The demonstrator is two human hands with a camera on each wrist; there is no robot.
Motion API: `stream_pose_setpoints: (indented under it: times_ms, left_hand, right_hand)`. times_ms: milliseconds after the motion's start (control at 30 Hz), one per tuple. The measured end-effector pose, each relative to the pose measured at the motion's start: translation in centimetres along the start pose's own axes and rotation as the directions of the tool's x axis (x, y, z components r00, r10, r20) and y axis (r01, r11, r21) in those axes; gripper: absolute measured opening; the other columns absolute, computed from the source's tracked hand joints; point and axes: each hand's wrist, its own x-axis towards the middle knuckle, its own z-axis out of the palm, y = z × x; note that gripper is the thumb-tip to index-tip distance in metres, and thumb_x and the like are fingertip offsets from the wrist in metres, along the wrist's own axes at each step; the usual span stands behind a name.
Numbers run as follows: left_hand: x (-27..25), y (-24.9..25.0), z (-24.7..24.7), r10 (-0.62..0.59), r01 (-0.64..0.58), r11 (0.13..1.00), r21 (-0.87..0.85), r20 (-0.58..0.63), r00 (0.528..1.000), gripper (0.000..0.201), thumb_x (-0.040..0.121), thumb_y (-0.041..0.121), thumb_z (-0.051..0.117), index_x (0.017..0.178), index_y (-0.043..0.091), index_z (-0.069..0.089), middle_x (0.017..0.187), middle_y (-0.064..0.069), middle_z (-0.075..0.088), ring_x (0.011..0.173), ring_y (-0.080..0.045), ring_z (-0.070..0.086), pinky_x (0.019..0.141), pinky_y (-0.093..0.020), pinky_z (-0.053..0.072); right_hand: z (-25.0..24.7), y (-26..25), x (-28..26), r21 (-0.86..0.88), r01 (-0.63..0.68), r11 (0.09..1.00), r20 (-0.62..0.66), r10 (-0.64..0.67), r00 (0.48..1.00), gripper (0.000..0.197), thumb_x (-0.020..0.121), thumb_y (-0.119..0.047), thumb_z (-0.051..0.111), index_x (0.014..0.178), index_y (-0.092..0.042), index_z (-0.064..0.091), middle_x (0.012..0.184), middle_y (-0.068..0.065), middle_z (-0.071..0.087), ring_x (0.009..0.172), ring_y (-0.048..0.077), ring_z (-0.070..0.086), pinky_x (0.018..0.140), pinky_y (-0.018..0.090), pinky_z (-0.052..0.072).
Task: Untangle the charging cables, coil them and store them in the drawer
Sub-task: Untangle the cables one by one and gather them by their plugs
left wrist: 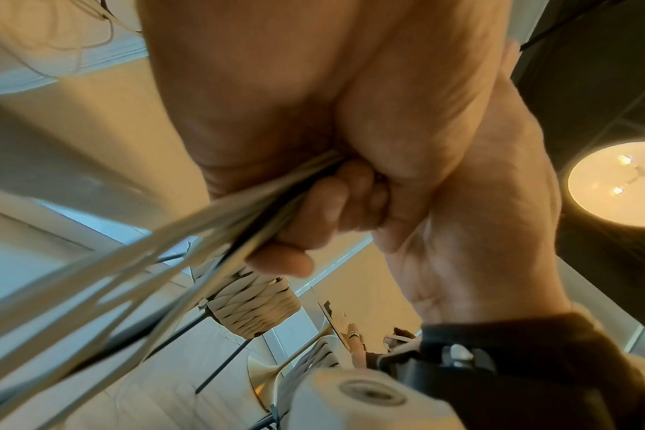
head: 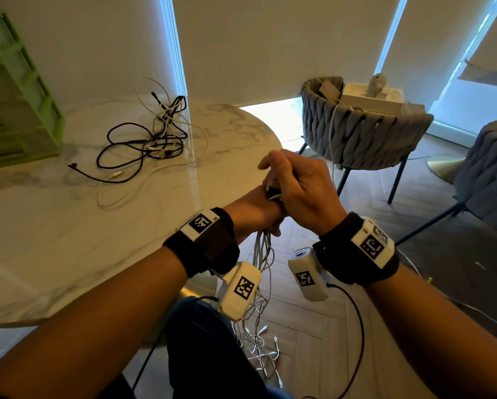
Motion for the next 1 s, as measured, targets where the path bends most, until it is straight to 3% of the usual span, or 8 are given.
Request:
stream_pose_setpoints:
  times_ms: [133,300,533,667,833,900,967,1000]
  left_hand:
    - [0.2,0.7,-0.1,-0.018,0.018,0.999,0.026,-0.004,1.0,0.032,0.095,-0.003,0.044,0.065,0.007,0.047,0.053,-0.008,0.045,0.05,-0.02,0.049,0.056,-0.027,0.049]
    - [0.2,-0.1,-0.1,-0.001,0.002,0.998,-0.056,0.025,1.0,0.034,0.094,-0.002,0.044,0.062,0.009,0.046,0.052,-0.007,0.041,0.049,-0.019,0.044,0.051,-0.024,0.047]
    - [0.6,0.3,-1.6,0.041,-0.034,0.951,-0.309,0.015,0.999,0.032,0.098,0.025,0.054,0.068,0.014,0.051,0.049,0.006,0.027,0.045,-0.011,0.023,0.05,-0.029,0.025]
    - [0.9,1.5,-1.2,0.09,-0.077,0.919,-0.386,0.015,0.996,0.041,0.097,0.022,0.053,0.06,0.018,0.037,0.046,0.006,0.023,0.041,-0.011,0.018,0.047,-0.03,0.016]
    - [0.5,2.4,-0.5,0.129,-0.053,0.869,-0.492,0.122,0.984,0.051,0.098,0.027,0.05,0.05,0.022,0.033,0.043,0.006,0.023,0.037,-0.011,0.021,0.044,-0.024,0.03]
    - [0.6,2.5,-0.7,0.154,-0.054,0.839,-0.541,0.143,0.978,0.051,0.098,0.029,0.049,0.052,0.02,0.028,0.041,0.006,0.021,0.036,-0.011,0.019,0.045,-0.025,0.033]
    - [0.6,2.2,-1.1,0.166,-0.048,0.794,-0.606,0.14,0.976,0.051,0.099,0.031,0.047,0.054,0.019,0.023,0.04,0.006,0.019,0.035,-0.012,0.017,0.049,-0.027,0.035]
    - [0.7,2.1,-1.4,0.168,-0.042,0.765,-0.643,0.135,0.976,0.052,0.098,0.032,0.046,0.053,0.019,0.024,0.039,0.006,0.019,0.034,-0.011,0.017,0.05,-0.027,0.036]
  right_hand:
    - [0.1,-0.4,0.8,-0.004,-0.035,0.999,-0.019,0.035,0.999,0.057,0.096,-0.047,0.04,0.067,-0.003,0.062,0.063,0.003,0.063,0.062,0.016,0.063,0.065,0.038,0.055]
    - [0.3,-1.1,1.1,-0.034,-0.17,0.985,0.059,0.172,0.983,0.048,0.1,-0.04,0.041,0.082,-0.007,0.071,0.078,-0.003,0.067,0.066,0.004,0.064,0.071,0.021,0.054]
    - [-1.6,2.8,-1.2,0.489,-0.502,0.713,0.173,0.485,0.857,0.025,0.085,-0.026,0.05,0.105,-0.018,0.064,0.1,0.012,0.061,0.079,0.018,0.059,0.069,0.031,0.046]
    - [-0.9,4.3,-3.2,0.353,-0.746,0.566,0.754,0.3,0.584,0.027,0.079,-0.001,0.057,0.104,-0.01,0.06,0.088,0.011,0.055,0.056,0.015,0.045,0.051,0.025,0.036]
    - [0.4,6.4,-3.6,-0.274,-0.587,0.762,0.848,0.48,0.227,0.027,0.096,-0.024,0.057,0.1,0.003,0.06,0.093,0.019,0.067,0.074,0.022,0.065,0.061,0.026,0.054]
    - [0.1,8.4,-3.1,-0.4,-0.439,0.805,0.655,0.586,0.478,0.024,0.097,-0.018,0.052,0.092,0.004,0.059,0.089,0.023,0.065,0.079,0.03,0.065,0.072,0.041,0.056]
    - [-0.4,9.7,-2.4,-0.545,-0.222,0.809,0.273,0.421,0.865,0.023,0.096,-0.014,0.048,0.075,-0.006,0.05,0.078,0.015,0.054,0.078,0.031,0.055,0.062,0.037,0.043]
    - [-0.5,9.7,-2.4,-0.565,-0.176,0.806,0.115,0.289,0.951,0.025,0.097,-0.015,0.047,0.072,-0.011,0.045,0.078,0.011,0.048,0.076,0.026,0.049,0.059,0.03,0.035]
